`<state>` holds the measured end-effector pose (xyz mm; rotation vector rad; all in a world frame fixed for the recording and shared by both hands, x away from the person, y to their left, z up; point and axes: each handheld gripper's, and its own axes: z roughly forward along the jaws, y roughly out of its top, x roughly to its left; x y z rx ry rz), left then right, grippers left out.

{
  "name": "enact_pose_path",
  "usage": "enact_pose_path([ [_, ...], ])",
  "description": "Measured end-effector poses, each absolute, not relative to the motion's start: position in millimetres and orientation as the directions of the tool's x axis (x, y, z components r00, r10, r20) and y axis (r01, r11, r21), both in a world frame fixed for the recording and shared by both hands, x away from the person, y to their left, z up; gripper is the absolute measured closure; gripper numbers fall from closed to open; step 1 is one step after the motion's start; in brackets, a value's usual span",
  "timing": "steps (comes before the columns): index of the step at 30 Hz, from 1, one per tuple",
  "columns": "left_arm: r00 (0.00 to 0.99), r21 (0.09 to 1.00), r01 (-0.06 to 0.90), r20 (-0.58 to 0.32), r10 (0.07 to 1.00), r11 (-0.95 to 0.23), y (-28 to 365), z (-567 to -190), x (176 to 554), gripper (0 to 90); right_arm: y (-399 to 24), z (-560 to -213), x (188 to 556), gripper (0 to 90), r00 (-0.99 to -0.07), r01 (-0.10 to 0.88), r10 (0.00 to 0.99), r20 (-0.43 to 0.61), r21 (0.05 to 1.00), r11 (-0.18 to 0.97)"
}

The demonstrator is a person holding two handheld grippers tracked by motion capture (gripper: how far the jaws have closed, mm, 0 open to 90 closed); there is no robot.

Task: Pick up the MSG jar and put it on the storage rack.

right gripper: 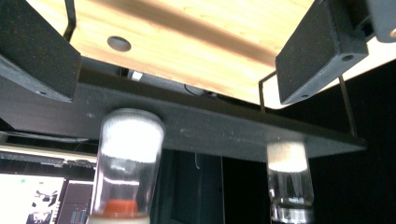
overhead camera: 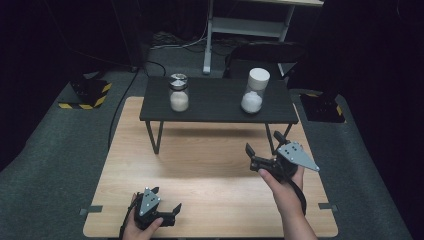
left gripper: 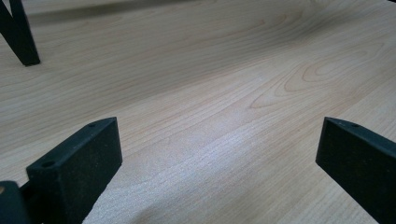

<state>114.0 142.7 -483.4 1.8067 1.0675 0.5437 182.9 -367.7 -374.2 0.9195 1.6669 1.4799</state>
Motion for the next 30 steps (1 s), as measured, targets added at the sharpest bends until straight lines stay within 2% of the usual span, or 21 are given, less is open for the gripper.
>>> enact_pose_path([
  [16, 0.524, 0.883, 0.43, -0.075, 0.848, -0.188, 142.1, -483.4, 113.4, 0.4, -380.4, -412.8, 163.7, 0.1, -0.486, 0.119, 0.874, -0.014, 0.99, 0.082],
  [30, 0.525, 0.884, 0.427, -0.072, 0.848, -0.19, 141.7, -483.6, 112.8, 0.4, -387.0, -445.0, 148.1, 0.1, -0.481, 0.201, 0.877, -0.011, 0.972, 0.123],
])
